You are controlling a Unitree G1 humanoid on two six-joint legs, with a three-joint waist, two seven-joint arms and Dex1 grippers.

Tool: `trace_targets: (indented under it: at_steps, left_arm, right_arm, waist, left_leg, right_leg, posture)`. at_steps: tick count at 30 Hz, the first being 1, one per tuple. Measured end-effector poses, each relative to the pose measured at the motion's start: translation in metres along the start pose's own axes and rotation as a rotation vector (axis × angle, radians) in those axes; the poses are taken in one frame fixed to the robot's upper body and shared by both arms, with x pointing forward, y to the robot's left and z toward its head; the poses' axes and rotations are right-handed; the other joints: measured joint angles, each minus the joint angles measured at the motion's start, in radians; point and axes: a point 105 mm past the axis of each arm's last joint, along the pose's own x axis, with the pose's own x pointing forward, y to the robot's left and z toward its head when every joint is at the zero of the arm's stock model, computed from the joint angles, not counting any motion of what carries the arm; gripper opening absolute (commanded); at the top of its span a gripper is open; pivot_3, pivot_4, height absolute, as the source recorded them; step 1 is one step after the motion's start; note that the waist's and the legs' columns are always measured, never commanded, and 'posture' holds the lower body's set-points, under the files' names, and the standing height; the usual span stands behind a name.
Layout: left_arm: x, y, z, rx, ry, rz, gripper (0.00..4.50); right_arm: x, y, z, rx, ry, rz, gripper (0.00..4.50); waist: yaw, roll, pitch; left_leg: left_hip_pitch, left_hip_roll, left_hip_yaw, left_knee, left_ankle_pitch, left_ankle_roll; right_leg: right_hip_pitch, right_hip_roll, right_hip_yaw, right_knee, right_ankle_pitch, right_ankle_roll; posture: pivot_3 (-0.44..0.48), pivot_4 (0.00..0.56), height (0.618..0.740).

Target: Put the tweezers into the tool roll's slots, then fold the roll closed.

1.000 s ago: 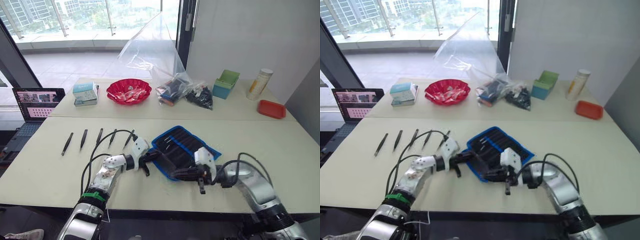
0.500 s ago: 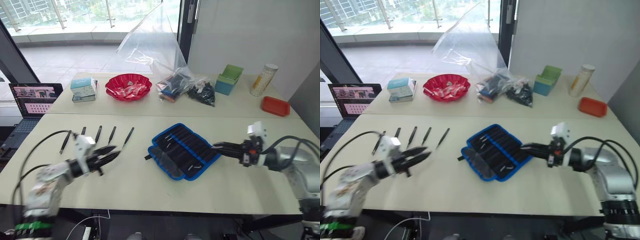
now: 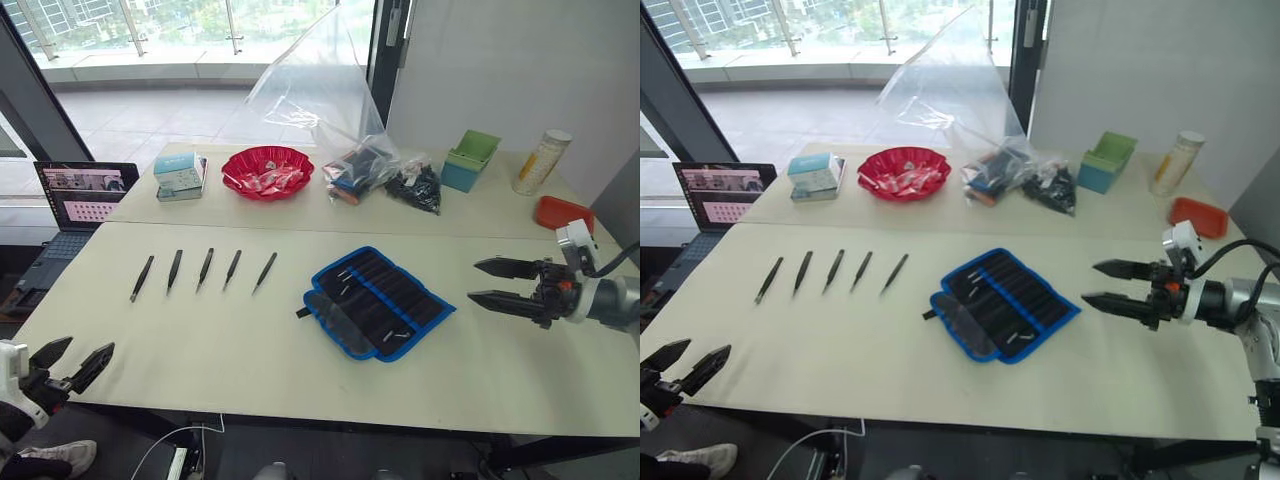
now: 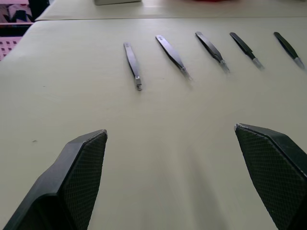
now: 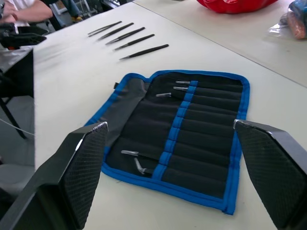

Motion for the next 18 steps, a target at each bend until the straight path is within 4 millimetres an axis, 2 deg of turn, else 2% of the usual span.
trace_targets:
  at_steps: [3,8,13,18]
  left_arm:
    - [0.0,0.006,-0.006,-0.037,-0.004,0.051,4.5]
    - [0.011,0.002,-0.016,-0.066,0.031,0.076,4.5]
    - [0.028,-0.004,-0.015,-0.077,0.033,0.066,4.5]
    - [0.047,0.006,-0.018,-0.048,0.081,0.107,4.5]
  right_arm:
    - [-0.008,0.001,0.01,0.013,-0.037,0.005,4.48]
    - [-0.026,0.006,0.006,0.013,0.009,0.004,4.48]
    - [-0.024,0.01,0.001,-0.006,0.013,0.011,4.48]
    - [-0.022,0.011,0.0,-0.022,0.007,-0.003,4.48]
  waist:
    - [-0.001,0.001,0.0]
    - [0.001,0.0,0.0]
    - [-0.006,0.001,0.0]
    - [-0.008,0.001,0.0]
  left_leg:
    - [0.0,0.0,0.001,0.0,0.0,0.0]
    - [0.0,0.001,0.001,0.0,-0.001,0.0]
    - [0.0,0.001,0.002,0.0,-0.001,0.0]
    - [0.0,0.001,0.002,0.0,-0.001,0.0]
  right_leg:
    - [0.0,0.0,0.001,0.0,0.0,0.0]
    - [-0.001,0.0,0.001,0.0,0.0,0.0]
    - [-0.001,0.001,0.001,0.001,0.0,0.0]
    - [-0.001,0.001,0.001,0.002,0.0,0.0]
  posture:
    - [0.0,0.15,0.74]
    - [0.0,0.15,0.74]
    - [0.0,0.15,0.74]
    - [0.0,0.15,0.74]
